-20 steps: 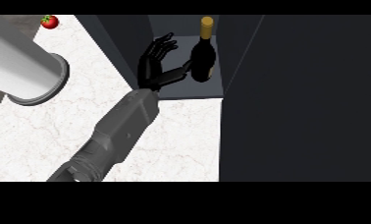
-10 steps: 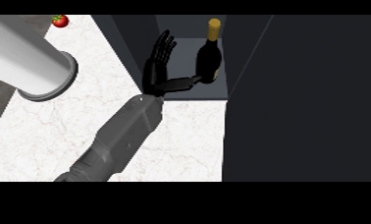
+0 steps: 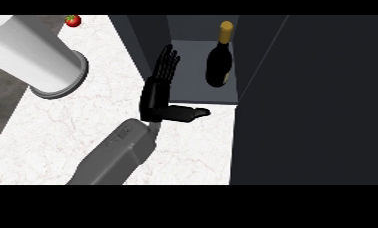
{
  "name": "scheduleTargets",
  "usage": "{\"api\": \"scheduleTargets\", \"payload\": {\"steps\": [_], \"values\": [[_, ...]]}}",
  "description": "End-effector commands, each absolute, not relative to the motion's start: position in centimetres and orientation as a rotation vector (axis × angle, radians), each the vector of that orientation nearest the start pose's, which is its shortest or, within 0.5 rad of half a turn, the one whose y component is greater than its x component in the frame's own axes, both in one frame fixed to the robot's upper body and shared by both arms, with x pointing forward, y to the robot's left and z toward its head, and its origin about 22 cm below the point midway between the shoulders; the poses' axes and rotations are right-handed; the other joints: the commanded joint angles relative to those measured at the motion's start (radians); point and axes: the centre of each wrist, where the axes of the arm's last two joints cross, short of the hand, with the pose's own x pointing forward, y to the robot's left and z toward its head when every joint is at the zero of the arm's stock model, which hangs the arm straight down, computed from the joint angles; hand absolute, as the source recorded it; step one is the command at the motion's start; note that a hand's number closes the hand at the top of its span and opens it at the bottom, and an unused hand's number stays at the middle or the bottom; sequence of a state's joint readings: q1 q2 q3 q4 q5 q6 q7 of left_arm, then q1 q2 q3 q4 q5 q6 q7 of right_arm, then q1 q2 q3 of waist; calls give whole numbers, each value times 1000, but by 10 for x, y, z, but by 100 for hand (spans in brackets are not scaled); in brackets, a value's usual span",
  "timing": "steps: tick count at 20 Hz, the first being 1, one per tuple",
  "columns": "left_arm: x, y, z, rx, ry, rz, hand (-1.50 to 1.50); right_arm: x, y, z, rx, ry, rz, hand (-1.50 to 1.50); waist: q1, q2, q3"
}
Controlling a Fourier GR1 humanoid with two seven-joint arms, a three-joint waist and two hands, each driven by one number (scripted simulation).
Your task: Pick up the wine, place it into the cabinet and close the cabinet
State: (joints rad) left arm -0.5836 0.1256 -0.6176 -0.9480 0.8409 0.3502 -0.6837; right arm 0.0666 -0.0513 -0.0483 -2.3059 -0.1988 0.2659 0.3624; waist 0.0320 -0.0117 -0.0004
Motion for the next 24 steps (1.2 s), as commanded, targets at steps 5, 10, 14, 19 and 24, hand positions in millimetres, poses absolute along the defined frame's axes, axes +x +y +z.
{"api": "scheduleTargets", "payload": {"steps": [5,10,14,19,24], "values": [[269,134,34,-381,-1853,103,-150,169,-230,150,230,-1900,235,-150,-21,7,1],[234,154,52,-403,-1856,106,-150,181,-243,167,221,-1904,268,-150,-25,9,1],[192,147,77,-422,-1861,136,-150,164,-239,166,193,-1885,379,150,-20,6,1],[178,168,61,-317,-1879,149,-150,168,-238,166,244,-1772,676,150,-10,6,0],[154,207,65,-234,-1904,185,-150,142,-230,161,384,-1739,744,150,-22,7,0]]}}
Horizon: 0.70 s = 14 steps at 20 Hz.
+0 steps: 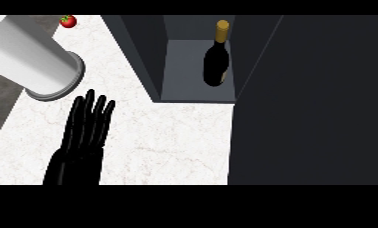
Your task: Pick up the wine, place it into the cabinet and close the cabinet
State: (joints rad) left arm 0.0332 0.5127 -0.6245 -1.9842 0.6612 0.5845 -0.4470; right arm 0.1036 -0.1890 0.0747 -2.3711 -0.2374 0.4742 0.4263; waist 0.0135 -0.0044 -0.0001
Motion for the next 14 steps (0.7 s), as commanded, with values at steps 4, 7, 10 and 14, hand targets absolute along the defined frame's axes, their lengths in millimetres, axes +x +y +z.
{"api": "scheduleTargets", "payload": {"steps": [4,7,10,14], "values": [[141,229,88,-193,-1915,188,-150,131,-206,165,521,-1646,739,150,8,-2,-1],[139,248,65,-187,-1931,257,-150,120,-199,169,602,-1671,735,150,-2,-1,-2],[128,273,88,-182,-1926,224,-150,129,-172,168,595,-1663,747,150,7,-1,-2],[111,295,73,-182,-1918,244,-150,110,-157,181,618,-1671,726,150,1,-4,-2]]}}
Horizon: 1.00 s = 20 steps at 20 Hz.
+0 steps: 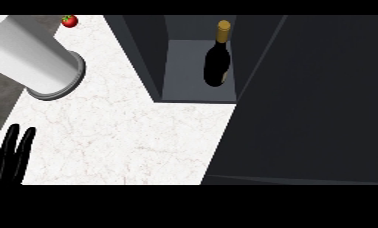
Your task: Pick up the wine, place it into the cabinet and close the cabinet
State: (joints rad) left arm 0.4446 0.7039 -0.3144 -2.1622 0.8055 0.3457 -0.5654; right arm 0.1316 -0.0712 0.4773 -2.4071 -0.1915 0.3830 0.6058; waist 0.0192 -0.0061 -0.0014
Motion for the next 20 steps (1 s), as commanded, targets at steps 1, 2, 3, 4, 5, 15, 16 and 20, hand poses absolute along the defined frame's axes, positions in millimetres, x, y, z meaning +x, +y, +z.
{"api": "scheduleTargets", "payload": {"steps": [1,2,3,4,5,15,16,20], "values": [[111,300,91,-196,-1943,236,-150,124,-143,185,598,-1680,757,150,8,-1,-1],[103,311,70,-187,-1914,223,-150,117,-137,186,605,-1689,754,150,9,-5,-3],[99,307,95,-179,-1923,219,-150,123,-132,182,581,-1696,770,150,6,-2,0],[98,313,90,-177,-1942,230,-150,123,-118,183,567,-1713,760,150,10,-3,-1],[107,330,103,-180,-1951,209,-150,128,-113,186,561,-1724,782,150,11,-1,-1],[101,362,122,-219,-1950,185,-150,173,-42,205,431,-1783,805,150,20,3,0],[90,356,108,-229,-1951,180,-150,182,-40,211,425,-1771,766,150,22,3,0],[91,367,115,-219,-1939,187,-150,217,-17,220,344,-1803,754,150,26,6,0]]}}
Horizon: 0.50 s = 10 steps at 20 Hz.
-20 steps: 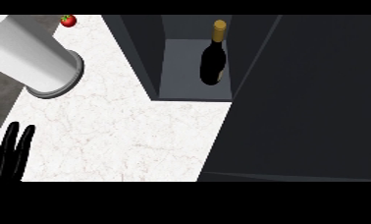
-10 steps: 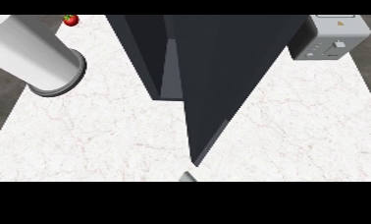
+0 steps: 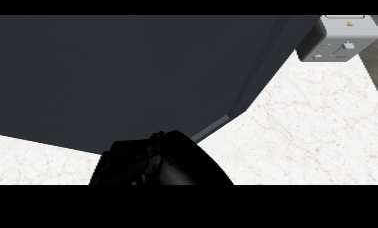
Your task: Pick up the wine, place it into the cabinet and close the cabinet
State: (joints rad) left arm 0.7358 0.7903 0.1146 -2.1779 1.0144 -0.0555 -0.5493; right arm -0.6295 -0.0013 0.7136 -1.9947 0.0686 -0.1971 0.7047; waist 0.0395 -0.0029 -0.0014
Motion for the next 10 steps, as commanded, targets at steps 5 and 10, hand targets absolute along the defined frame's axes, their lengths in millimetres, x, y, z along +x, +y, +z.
{"api": "scheduleTargets", "payload": {"steps": [5,10], "values": [[97,361,124,-239,-1932,221,-150,269,-24,222,350,-1803,723,150,-15,9,2],[96,369,122,-246,-1920,174,-150,301,-15,233,258,-1802,710,150,-18,5,1]]}}
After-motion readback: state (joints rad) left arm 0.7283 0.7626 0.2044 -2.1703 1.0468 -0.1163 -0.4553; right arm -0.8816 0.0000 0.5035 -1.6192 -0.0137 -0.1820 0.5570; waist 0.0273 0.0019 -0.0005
